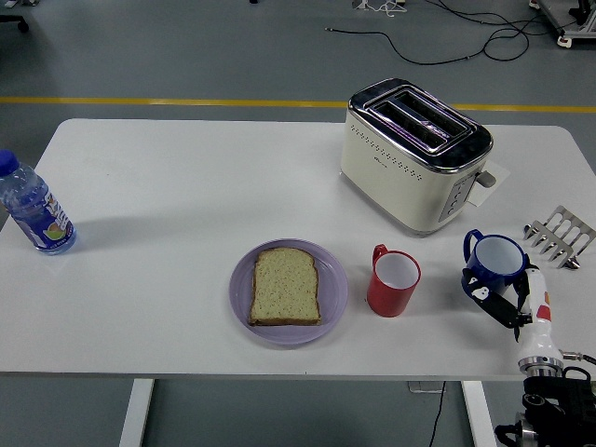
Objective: Pick up the cup,pour liquid into bread,place the cup on the desk
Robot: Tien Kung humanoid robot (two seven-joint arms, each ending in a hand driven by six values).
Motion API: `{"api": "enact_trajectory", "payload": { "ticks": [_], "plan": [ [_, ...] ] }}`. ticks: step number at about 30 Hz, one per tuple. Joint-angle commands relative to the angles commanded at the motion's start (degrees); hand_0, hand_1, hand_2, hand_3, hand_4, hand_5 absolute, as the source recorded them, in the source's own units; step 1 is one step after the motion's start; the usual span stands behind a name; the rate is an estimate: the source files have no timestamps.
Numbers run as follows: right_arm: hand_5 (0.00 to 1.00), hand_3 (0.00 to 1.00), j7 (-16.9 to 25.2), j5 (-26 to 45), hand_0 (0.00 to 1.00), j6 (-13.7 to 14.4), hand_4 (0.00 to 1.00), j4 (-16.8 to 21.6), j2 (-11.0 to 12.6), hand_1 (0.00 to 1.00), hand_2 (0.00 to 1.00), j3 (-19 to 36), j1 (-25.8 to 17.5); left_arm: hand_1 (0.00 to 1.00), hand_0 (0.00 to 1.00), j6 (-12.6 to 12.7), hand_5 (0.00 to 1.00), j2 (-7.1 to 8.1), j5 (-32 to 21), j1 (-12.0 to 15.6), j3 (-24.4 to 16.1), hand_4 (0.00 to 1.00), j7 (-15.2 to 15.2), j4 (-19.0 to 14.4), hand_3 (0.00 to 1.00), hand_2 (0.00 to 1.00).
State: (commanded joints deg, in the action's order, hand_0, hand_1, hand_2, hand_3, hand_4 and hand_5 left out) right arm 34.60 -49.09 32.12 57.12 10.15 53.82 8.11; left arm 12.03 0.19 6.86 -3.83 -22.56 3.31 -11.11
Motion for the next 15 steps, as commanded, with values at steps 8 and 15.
{"api": "enact_trajectory", "payload": {
  "ticks": [8,15],
  "plan": [
    [0.041,0.683,-0.1,2.9,0.534,-1.5,0.641,-0.8,0.2,0.433,0.585,-1.8,0.5,0.659,0.643,0.0,0.865,-0.03,-0.1,0.1,0.1,0.242,0.0,0.0,0.517,0.675],
    [0.051,0.723,-1.6,2.8,0.605,-2.5,0.669,-1.4,0.1,0.481,0.612,-2.2,0.4,0.66,0.643,0.0,0.867,-0.07,-0.1,0.2,0.2,0.243,0.1,0.1,0.517,0.675]
  ]
}}
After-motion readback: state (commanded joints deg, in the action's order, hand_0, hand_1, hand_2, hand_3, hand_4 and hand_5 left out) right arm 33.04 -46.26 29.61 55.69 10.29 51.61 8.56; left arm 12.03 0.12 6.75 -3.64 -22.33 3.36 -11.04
